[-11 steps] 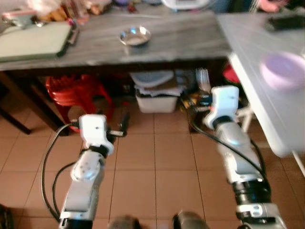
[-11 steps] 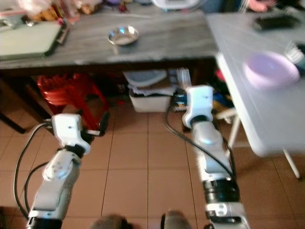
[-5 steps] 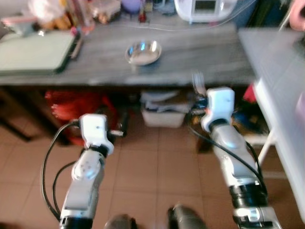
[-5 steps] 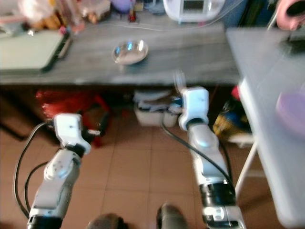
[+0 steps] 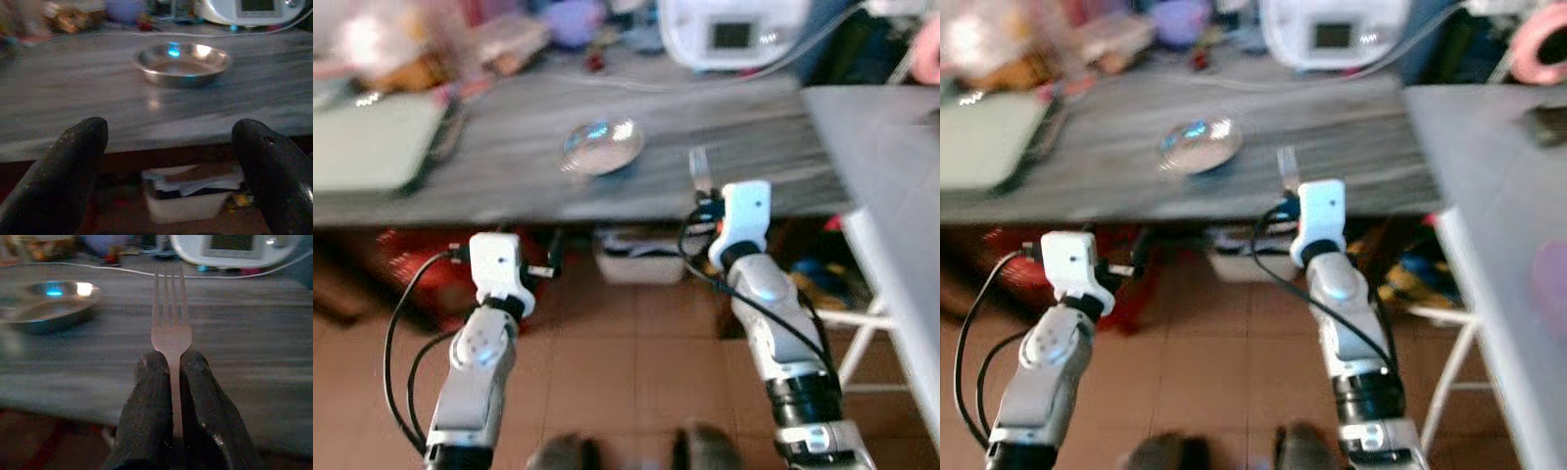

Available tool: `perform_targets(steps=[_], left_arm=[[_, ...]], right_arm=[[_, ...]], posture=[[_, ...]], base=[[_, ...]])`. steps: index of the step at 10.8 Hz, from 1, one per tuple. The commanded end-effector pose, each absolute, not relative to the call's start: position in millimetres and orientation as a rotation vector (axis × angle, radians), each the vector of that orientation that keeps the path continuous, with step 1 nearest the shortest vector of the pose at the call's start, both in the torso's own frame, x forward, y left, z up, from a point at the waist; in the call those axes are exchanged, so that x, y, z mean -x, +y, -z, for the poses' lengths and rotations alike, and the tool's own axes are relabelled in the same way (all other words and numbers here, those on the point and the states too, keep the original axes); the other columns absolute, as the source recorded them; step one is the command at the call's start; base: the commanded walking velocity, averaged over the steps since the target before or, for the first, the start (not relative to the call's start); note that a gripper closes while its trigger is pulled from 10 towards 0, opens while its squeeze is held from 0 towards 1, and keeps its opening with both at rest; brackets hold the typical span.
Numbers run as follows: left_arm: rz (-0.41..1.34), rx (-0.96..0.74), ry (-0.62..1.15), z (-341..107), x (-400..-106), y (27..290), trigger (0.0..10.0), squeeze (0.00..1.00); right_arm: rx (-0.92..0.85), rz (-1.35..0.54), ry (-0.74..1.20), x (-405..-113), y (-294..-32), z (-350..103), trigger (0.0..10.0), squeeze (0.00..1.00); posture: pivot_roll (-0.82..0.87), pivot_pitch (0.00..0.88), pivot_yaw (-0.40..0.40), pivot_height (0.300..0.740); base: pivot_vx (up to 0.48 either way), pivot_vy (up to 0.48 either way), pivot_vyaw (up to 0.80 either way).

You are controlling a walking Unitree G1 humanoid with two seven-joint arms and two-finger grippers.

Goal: Setting the table

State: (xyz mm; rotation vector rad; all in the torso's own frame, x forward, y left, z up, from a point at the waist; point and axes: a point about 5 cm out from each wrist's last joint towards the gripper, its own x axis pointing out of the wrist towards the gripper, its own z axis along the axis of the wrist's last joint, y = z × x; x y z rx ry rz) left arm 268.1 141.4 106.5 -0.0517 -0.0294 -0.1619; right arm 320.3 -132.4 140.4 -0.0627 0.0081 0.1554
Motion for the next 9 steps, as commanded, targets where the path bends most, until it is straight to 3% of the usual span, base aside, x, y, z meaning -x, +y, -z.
perform_targets(steps=[1, 3, 7, 9], left_arm=[[0.171, 0.044, -0.041, -109, -267, 142, 10.0, 0.00], [0.169, 0.042, -0.042, -109, -266, 142, 10.0, 0.00], [0.173, 0.055, -0.046, -109, -265, 142, 10.0, 0.00], [0.168, 0.064, -0.058, -111, -264, 142, 10.0, 0.00]], right_arm=[[0.054, -0.150, -0.009, -320, -133, -145, 10.0, 0.00], [0.051, -0.131, 0.001, -320, -134, -144, 10.0, 0.00], [0.038, -0.096, 0.014, -324, -139, -143, 10.0, 0.00], [0.014, -0.063, 0.050, -324, -143, -136, 10.0, 0.00]], posture=[[-0.01, 0.115, 0.058, 0.740], [-0.01, 0.116, 0.056, 0.740], [-0.01, 0.119, 0.055, 0.740], [0.00, 0.126, 0.055, 0.740]], base=[[0.386, 0.285, 0.00], [0.261, 0.000, -0.28], [0.340, 0.320, -0.14], [0.000, 0.000, 0.00]])
